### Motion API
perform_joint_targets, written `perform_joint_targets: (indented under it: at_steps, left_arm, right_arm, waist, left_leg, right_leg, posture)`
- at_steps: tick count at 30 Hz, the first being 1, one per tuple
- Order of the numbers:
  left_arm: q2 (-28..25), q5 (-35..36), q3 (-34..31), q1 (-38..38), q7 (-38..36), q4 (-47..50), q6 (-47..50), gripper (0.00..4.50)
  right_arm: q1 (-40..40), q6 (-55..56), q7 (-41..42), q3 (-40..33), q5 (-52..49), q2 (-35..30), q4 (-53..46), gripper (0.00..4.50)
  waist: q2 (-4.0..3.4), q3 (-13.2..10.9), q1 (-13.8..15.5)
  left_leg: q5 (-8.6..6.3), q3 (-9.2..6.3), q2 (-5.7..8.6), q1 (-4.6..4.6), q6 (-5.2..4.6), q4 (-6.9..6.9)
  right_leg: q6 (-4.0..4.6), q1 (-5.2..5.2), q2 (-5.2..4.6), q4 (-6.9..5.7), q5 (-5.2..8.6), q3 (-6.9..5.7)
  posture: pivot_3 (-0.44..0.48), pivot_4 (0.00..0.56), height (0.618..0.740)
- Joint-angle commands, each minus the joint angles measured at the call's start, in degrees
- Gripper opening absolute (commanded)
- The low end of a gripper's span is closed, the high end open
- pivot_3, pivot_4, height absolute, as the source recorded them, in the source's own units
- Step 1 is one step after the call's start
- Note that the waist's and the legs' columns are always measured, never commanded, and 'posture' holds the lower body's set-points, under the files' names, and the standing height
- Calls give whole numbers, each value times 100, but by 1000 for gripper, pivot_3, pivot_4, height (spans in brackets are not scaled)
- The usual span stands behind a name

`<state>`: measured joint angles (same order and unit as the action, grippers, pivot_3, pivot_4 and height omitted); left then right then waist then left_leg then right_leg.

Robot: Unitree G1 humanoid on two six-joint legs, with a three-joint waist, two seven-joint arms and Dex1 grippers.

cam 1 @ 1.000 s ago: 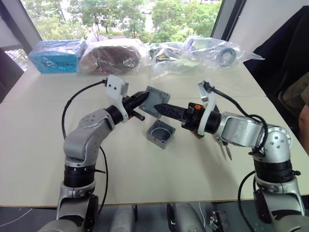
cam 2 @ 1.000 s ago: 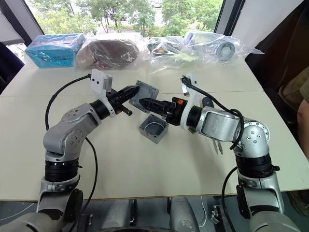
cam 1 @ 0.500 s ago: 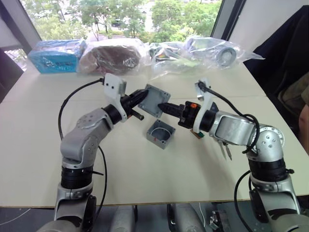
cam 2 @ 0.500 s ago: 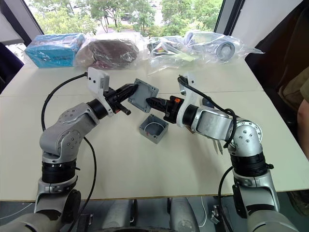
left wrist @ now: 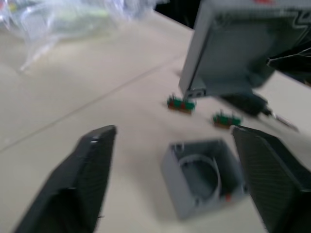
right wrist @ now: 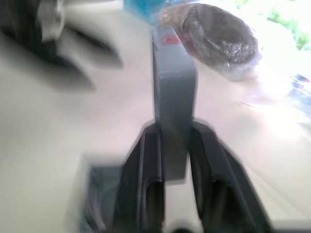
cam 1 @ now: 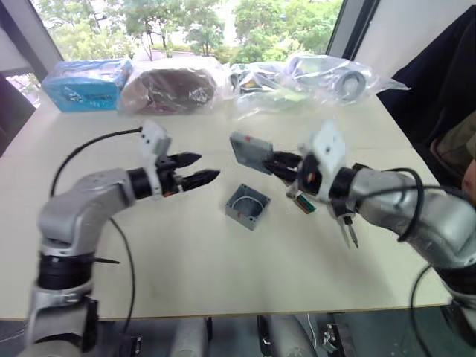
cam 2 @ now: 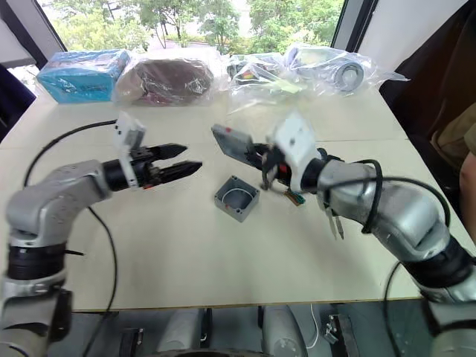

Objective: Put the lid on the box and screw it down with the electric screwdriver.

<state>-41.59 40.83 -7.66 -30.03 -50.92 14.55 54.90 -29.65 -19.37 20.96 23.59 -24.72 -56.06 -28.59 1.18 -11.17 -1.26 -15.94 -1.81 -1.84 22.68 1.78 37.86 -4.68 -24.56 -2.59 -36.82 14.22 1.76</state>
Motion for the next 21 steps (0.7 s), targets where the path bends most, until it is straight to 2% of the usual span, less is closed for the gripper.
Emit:
perform_joint_targets:
  at_steps: [1,2,5,7,11,21]
  left_arm:
    - [-607,231,101,-24,-1028,-122,-51,4478]
    - [-728,197,148,-14,-1190,-177,-113,4478]
    - [-1114,-171,436,14,-1750,-389,-633,4478]
    - [-1248,-322,572,17,-1969,-456,-866,4478]
    - [-1436,-536,709,48,-2329,-554,-1224,4478]
    - [-1436,-723,685,128,-2428,-644,-1445,4478]
  right_arm:
    - [91,2403,195,185,2339,63,635,182]
    - [117,2802,186,177,2692,133,819,182]
    - [33,4211,-445,320,4611,204,1446,182]
    - [56,4668,-740,254,5270,348,1748,182]
    - [237,5157,-1132,86,5973,621,2203,182]
    - [681,4838,-1487,-354,7011,1154,2245,182]
  waist:
    - [-2,-3,-2]
    - [-2,-4,-1]
    - [-2,-4,9]
    - [-2,-4,11]
    - [2,-4,17]
    - [3,-5,10]
  left_leg:
    - [0,4,0,1,0,0]
    - [0,10,1,3,1,0]
    - [1,15,2,2,1,2]
    - [1,16,2,1,2,3]
    - [2,21,2,2,2,3]
    - [2,37,3,-13,2,8]
  right_leg:
    - [0,-1,-3,0,0,2]
    - [1,-5,-4,0,-1,6]
    - [6,-6,-4,0,1,12]
    - [9,-6,-4,0,1,14]
    - [12,-6,-3,-3,0,23]
    - [11,-6,0,-24,-1,50]
  posture:
    - [0,150,740]
    - [0,150,740]
    - [0,150,740]
    - [0,150,740]
    - [0,150,740]
    - [0,150,740]
